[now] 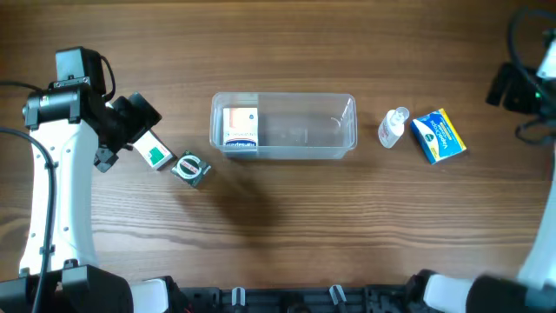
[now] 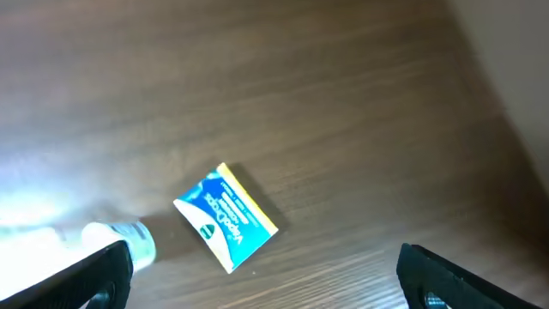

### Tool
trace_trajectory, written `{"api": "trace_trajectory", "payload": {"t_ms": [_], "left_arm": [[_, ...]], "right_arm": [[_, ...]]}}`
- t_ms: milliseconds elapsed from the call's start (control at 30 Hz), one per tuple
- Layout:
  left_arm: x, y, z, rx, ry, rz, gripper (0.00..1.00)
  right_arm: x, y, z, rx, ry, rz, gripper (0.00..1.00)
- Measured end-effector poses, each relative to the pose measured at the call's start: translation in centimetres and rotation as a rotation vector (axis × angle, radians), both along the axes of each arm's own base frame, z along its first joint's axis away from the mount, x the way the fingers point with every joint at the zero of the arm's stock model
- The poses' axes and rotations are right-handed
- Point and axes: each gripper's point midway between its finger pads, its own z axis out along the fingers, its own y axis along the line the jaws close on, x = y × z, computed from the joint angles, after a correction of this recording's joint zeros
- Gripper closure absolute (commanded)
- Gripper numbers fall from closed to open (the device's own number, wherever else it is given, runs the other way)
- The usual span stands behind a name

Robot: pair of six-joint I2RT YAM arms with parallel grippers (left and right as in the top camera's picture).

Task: Pack container
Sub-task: 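Swing the right arm up toward the blue Vicks packet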

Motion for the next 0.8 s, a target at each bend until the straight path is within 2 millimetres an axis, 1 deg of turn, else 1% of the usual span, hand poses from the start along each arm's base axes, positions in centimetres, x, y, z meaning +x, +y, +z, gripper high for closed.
{"api": "trace_trajectory", "payload": {"t_ms": [67, 167, 300, 400, 433, 600, 800], "left_arm": [[0.0, 0.0, 0.0, 0.000, 0.000, 0.000, 0.00], [0.0, 0.0, 0.0, 0.000, -0.001, 0.000, 0.00], [0.1, 0.0, 0.0, 0.000, -0.002, 0.000, 0.00], [0.2, 0.0, 0.1, 0.002, -0.009, 0.000, 0.00], [0.3, 0.1, 0.1, 0.002, -0.012, 0.000, 0.00], [0.6, 0.1, 0.2, 0.004, -0.024, 0.000, 0.00], [0.6, 0.1, 0.2, 0.005, -0.026, 0.000, 0.00]], "right_arm": [[1.1, -0.1, -2.9, 0.024, 0.076, 0.040, 0.04], [2.2, -0.2, -6.5, 0.060, 0.164, 0.082, 0.04], [3.0, 0.0, -10.1, 0.105, 0.247, 0.132, 0.04], [3.7, 0.3, -12.0, 0.133, 0.277, 0.172, 0.04], [4.2, 0.4, -13.1, 0.146, 0.285, 0.196, 0.04], [4.8, 0.5, -14.8, 0.156, 0.307, 0.245, 0.05], [4.9, 0.6, -16.3, 0.156, 0.344, 0.265, 0.06]]}}
